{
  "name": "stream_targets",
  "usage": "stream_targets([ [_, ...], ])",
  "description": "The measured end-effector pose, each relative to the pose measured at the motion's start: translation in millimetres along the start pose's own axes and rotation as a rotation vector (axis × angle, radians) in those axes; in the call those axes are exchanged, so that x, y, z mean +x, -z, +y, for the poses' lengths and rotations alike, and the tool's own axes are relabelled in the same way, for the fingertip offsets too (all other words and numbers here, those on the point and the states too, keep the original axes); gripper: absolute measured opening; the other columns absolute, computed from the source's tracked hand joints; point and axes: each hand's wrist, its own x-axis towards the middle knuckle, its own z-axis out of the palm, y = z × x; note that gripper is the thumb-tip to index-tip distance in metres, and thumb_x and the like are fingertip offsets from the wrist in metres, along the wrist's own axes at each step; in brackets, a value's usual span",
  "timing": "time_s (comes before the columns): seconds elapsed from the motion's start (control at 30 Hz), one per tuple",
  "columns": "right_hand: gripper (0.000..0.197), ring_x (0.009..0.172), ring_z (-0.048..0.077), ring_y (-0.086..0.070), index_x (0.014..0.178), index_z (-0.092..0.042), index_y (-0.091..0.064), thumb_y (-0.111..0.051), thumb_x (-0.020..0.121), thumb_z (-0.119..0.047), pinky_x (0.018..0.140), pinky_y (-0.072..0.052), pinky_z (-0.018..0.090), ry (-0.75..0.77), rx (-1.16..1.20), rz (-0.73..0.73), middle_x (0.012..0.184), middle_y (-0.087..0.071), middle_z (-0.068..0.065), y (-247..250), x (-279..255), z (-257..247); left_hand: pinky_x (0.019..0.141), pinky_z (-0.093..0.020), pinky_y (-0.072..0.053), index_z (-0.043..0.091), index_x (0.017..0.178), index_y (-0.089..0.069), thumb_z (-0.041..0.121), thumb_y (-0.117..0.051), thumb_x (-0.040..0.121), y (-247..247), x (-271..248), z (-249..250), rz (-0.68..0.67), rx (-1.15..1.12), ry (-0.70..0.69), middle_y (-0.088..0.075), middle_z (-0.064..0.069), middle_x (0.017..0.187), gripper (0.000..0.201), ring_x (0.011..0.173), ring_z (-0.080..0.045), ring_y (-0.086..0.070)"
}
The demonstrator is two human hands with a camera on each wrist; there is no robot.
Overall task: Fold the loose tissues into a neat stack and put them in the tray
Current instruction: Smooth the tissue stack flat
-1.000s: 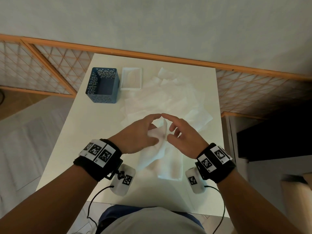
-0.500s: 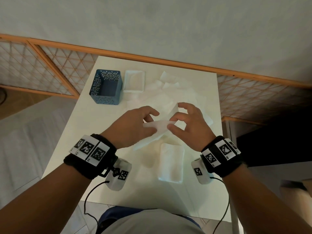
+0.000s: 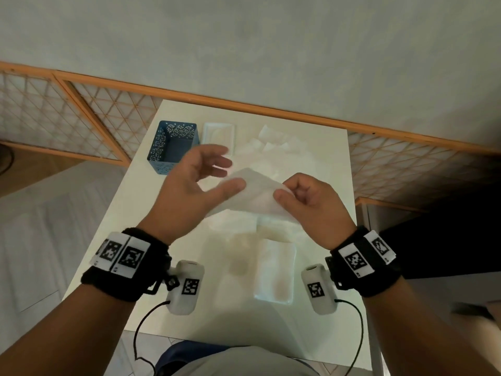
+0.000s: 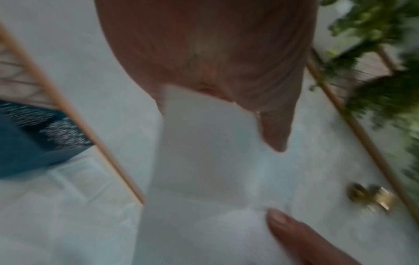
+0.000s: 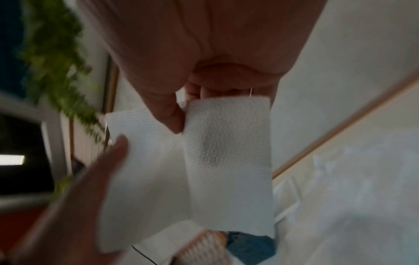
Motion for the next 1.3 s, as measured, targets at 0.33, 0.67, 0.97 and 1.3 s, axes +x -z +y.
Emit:
stream_targets([
  [0.33, 0.008, 0.089, 0.029, -0.07, 0.1, -0.006, -0.063, -0.064, 0.102, -0.014, 0.082, -0.056, 0.046, -0.249, 0.656, 0.14, 0.099, -0.074, 0.013, -8, 1, -8, 0.099, -0.042, -0.055, 0.023, 0.138, -0.063, 0.055, -0.056, 0.101, -19, 2, -26, -0.163, -0.566, 0.321, -0.072, -0.003, 0.133, 0.049, 0.118, -0.019, -0.069],
  [0.67, 0.022, 0.089, 0.03, -0.071, 0.112, -0.021, -0.066, -0.058, 0.102, -0.002, 0.077, -0.058, 0.04, -0.218, 0.677, 0.153, 0.105, -0.076, 0.013, -8, 3, 2, 0.092, -0.044, -0.059, 0.01, 0.137, -0.062, 0.009, -0.056, 0.107, -19, 5, -16, -0.123, -0.354, 0.194, -0.073, -0.012, 0.127, 0.031, 0.107, -0.027, -0.069],
  [0.97, 0.022, 0.088, 0.033, -0.054, 0.095, -0.016, -0.071, -0.055, 0.097, 0.0, 0.071, -0.039, 0.041, -0.181, 0.668, 0.159, 0.1, -0.066, 0.014, -3, 4, 12, 0.074, -0.03, -0.054, 0.024, 0.097, -0.078, 0.001, -0.055, 0.103, -5, 7, -16, -0.111, -0.279, 0.147, -0.074, 0.0, 0.103, 0.033, 0.088, -0.018, -0.065],
  [1.3, 0.018, 0.07, 0.029, -0.037, 0.078, -0.016, -0.057, -0.043, 0.073, -0.007, 0.062, -0.019, 0.038, -0.282, 0.709, 0.15, 0.082, -0.043, 0.012, 1, 3, 7, 0.074, -0.034, -0.045, 0.011, 0.087, -0.069, 0.021, -0.051, 0.098, -6, 16, -13, -0.088, -0.334, 0.273, -0.065, -0.01, 0.095, 0.024, 0.087, -0.026, -0.055],
])
